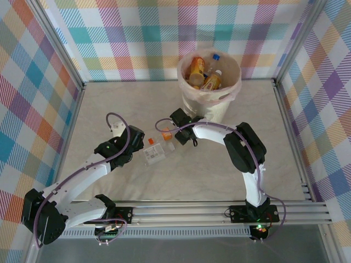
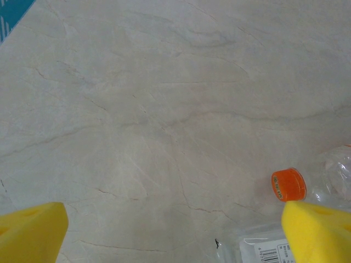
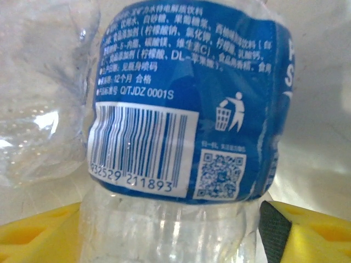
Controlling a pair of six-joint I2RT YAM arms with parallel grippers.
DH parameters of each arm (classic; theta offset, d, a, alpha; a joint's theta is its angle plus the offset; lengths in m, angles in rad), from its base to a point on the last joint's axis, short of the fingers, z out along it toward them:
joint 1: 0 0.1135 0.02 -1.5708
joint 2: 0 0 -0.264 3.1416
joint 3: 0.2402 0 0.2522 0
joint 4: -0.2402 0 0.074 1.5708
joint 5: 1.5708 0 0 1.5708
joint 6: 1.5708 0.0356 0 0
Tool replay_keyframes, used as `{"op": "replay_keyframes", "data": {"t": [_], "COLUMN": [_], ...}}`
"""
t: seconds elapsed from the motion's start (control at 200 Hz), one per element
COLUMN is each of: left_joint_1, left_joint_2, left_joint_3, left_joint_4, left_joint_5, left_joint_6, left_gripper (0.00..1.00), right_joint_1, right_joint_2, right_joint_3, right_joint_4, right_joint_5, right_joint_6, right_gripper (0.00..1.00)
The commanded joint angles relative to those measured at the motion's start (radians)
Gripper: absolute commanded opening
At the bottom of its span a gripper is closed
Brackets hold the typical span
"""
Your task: Put the plastic bottles in the bin
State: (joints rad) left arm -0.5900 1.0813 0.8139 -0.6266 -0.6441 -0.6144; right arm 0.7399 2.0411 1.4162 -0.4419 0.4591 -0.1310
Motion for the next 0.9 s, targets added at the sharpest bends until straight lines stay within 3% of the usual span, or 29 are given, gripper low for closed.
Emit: {"op": "replay_keyframes", "data": {"t": [0.0,0.51,0.895], "left_joint_1": [0.016,0.018,0.019], "left_joint_2": [-0.026,-0.045,-0.044], "left_joint_3": [-0.013,-0.018,-0.018], "left_joint_4": [-0.01,-0.007,0.001], "left_joint_5": [0.004,0.014,0.019], "left_joint_6": [-0.013,-0.018,-0.025], "left_gripper": [1.0,1.0,1.0], "right_joint_1": [-0.004,-0.004,0.014], "right_joint_2": [-0.011,-0.153,-0.447], "right_joint_3": [-0.027,-0.138,-0.208], "right_joint_4": [-0.021,-0.06,-0.201], "right_joint_5": [-0.02,-0.027,-0.11], "right_joint_6": [0.041,0.164,0.273], "right_gripper": [0.76,0.5,0.31]}}
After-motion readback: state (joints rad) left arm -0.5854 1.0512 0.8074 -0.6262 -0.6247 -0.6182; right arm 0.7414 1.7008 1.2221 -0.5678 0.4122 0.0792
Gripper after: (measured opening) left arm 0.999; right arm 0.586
